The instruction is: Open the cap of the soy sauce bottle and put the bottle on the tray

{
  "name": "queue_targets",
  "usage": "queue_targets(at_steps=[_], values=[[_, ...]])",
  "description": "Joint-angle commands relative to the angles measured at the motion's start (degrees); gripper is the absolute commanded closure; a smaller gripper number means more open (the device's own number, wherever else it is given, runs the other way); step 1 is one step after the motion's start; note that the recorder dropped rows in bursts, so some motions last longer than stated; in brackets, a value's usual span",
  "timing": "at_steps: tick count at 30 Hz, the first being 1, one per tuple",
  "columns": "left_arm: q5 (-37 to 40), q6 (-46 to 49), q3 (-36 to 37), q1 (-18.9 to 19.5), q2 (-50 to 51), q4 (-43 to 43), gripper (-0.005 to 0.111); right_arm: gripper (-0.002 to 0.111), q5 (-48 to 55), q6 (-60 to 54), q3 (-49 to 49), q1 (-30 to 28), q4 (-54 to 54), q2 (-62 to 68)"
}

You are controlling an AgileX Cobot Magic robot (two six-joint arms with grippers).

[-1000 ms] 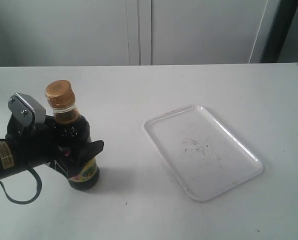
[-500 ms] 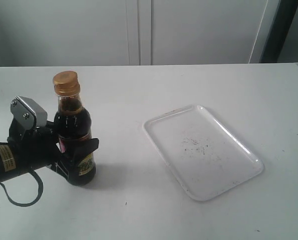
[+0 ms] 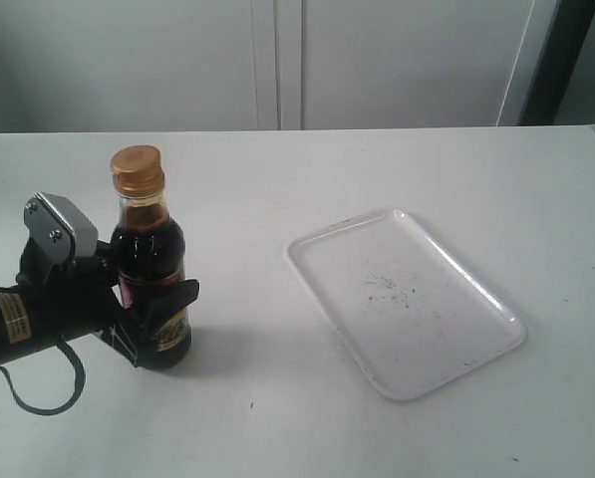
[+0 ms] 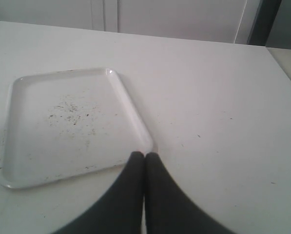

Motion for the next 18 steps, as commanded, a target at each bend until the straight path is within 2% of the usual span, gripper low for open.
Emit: queue_targets(at_steps=[1,4,9,13,18], values=[[0.4,0.7,0.3,-0.1,-0.2,1.1,0.106,0.108,-0.4,0.1,0.2,-0.2,-3.9,-0.3],[0.4,0.7,0.3,-0.1,-0.2,1.1,0.106,0.108,-3.6,0.1,0.2,-0.2,-8.6,-0.3],[0.5,1.3,0.3,-0.1,-0.2,1.1,0.106,0.108,-13.6,-1.0,0.2,-0.2,-8.3,-0.3],[0.5,1.9,0.3,-0.1,-0.2,1.1,0.106,0.108,-21.3,4.9,0.2,-0.2,2.7,-0.3],[0.5,1.9,0.3,-0.1,-0.2,1.1,0.106,0.108,-33.9,11.8,0.2,-0.2,5.0,-0.3]])
